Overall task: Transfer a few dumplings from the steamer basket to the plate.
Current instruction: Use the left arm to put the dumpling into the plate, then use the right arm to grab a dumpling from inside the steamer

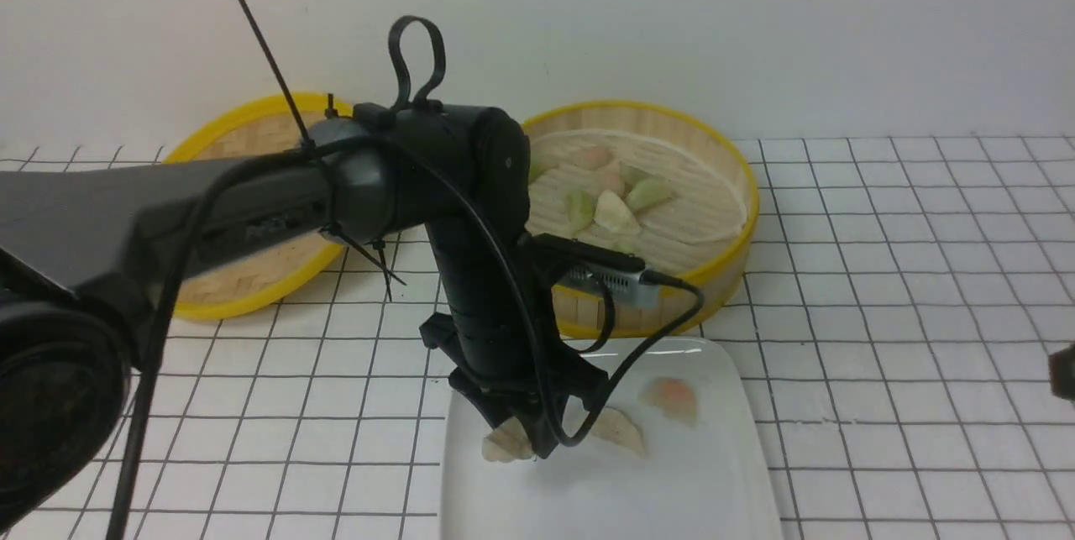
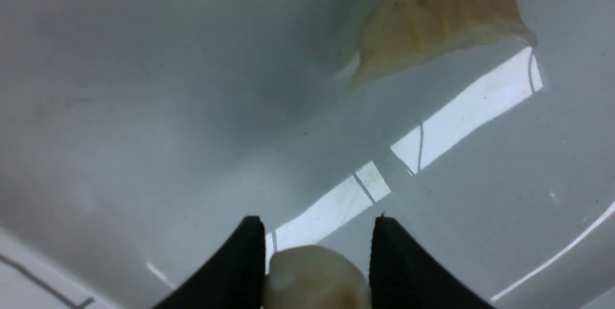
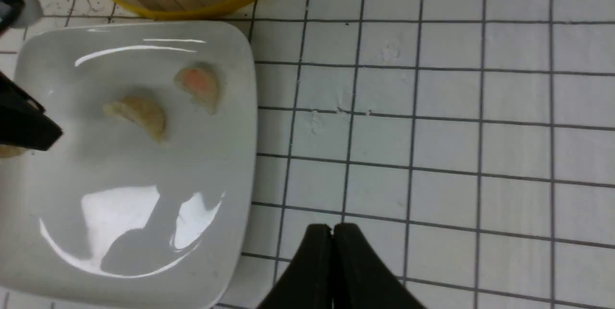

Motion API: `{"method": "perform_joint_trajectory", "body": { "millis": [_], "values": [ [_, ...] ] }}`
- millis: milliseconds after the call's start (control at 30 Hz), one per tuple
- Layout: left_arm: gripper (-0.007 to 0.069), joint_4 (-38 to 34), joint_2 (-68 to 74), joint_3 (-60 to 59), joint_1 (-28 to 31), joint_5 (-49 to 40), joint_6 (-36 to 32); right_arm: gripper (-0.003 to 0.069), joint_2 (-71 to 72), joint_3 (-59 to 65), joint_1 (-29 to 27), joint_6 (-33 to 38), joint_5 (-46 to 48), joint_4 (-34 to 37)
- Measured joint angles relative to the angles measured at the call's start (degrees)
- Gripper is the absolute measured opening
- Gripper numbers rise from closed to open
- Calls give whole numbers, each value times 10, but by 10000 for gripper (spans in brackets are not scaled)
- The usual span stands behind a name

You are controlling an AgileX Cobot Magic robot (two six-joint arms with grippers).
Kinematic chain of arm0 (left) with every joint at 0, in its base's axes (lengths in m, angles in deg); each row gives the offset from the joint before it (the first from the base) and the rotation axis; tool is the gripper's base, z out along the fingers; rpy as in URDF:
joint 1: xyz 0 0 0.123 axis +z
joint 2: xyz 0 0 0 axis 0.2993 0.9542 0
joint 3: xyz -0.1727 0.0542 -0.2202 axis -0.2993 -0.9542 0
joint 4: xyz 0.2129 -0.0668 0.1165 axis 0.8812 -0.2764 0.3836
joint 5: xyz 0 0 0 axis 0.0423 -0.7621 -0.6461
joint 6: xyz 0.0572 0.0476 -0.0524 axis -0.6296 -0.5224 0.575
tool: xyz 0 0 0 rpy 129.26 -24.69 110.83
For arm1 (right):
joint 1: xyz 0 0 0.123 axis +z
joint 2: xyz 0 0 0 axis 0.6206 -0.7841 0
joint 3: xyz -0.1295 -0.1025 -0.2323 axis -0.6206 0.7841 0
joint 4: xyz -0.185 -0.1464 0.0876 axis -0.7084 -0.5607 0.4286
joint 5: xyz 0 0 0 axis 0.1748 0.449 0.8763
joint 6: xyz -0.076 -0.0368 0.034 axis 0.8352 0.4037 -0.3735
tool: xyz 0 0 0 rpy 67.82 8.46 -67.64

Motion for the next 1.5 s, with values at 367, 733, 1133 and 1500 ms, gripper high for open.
{"method": "perform_joint_trajectory", "body": {
  "millis": [367,733,1133,1500],
  "values": [
    [415,39,-7,111,1,-28,7,-10,-203,-208,26,61,34,93],
    [-6,127,-237,32,79,-42,62,46,-512,-481,153,17,43,1],
    [-6,121,-448,-181,86,-46,78,351,-801,-716,210,-2,74,-69],
    [-6,125,-577,-226,86,-55,80,171,-876,-805,210,-25,91,-70]
  ]
}}
